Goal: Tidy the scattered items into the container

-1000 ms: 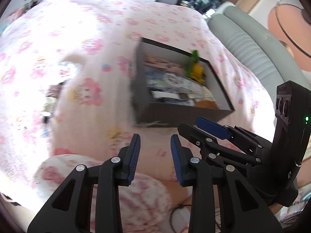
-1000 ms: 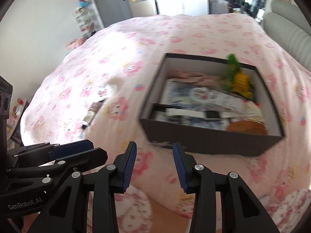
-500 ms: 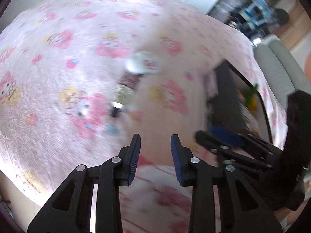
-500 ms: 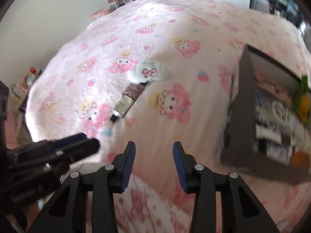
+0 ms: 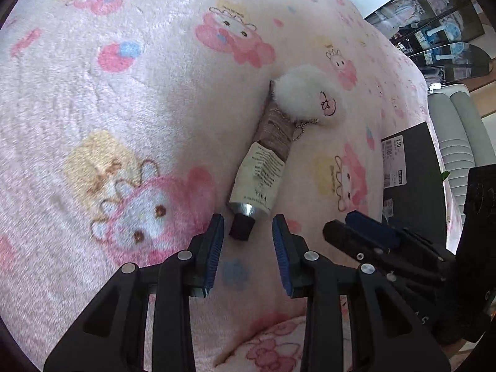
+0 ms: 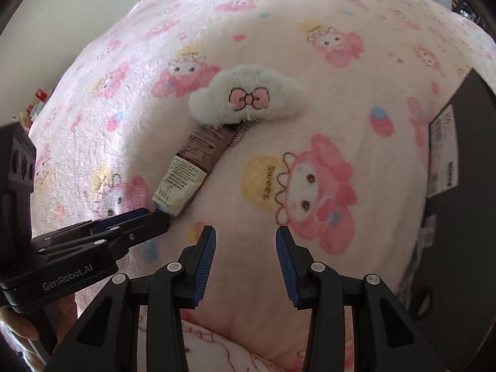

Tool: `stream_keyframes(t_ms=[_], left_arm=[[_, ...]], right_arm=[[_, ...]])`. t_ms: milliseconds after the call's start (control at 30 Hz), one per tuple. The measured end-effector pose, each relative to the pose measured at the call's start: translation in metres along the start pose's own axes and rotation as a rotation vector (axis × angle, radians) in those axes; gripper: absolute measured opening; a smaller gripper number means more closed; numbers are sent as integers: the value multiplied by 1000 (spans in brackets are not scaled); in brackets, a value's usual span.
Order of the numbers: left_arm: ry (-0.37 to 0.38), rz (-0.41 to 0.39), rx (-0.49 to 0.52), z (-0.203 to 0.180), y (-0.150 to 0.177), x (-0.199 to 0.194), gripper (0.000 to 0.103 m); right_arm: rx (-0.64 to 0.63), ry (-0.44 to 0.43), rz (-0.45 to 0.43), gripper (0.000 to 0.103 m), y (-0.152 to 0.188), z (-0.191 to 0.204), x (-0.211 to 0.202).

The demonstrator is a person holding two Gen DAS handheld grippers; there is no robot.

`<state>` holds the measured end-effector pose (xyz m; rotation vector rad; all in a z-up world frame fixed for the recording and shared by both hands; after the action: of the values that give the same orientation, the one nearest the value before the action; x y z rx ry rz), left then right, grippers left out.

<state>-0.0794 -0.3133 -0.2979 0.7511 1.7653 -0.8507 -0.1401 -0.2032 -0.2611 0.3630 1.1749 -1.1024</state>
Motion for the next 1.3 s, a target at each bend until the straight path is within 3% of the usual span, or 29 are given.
stream_keyframes(t_ms=[267,400,433,467,567,633,700,900,967,1167,1233,1267,1300], left_arm=[[63,57,-47,-1,-6,19,32],[72,62,-43,-6,-2,9,27],[81,70,-32,-11,2,5,25],[92,84,-9,-19,7,2,12],[95,111,142,-45,25,-10,12],[64,71,177,-47,27,-21,15],[60,65,146,-40,23,-25,23],[13,65,0,-15,14,-17,24],[-9,60,-14,-12,12,-14,27],[-100,30,2,-8,4,-10,33],[-85,23,8,-13,2,-9,35],[-83,19,14,-12,1,-9,35],[-79,17,18,-16,-1,-6,35]], right_arm=[[21,-3,15,36,4,-3,8],[40,-14,12,36,9,-4,1],[44,-20,6,36,11,-4,-3],[51,-25,-5,36,13,-4,-9],[78,24,-35,36,19,-14,-23],[78,107,-44,36,24,-24,-33],[85,58,-39,36,24,-23,-35],[68,-139,5,45,3,2,-9],[70,-122,64,45,-2,4,10],[53,-165,134,53,-10,8,38],[40,-177,123,53,-10,9,37],[29,-179,115,48,-10,9,36],[24,-185,108,37,-9,10,35]])
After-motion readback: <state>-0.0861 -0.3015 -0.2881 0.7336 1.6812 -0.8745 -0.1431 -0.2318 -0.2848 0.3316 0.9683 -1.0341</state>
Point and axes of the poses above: each gripper's, at about its wrist camera, not at the fingertips, and x roughly the way its jaws point, z to its left, y to its underside, the point moved 7 cm from there along x, roughly the way its jaws point, and after that the axes turned 14 degrees about -y, right-handed, at the moved point
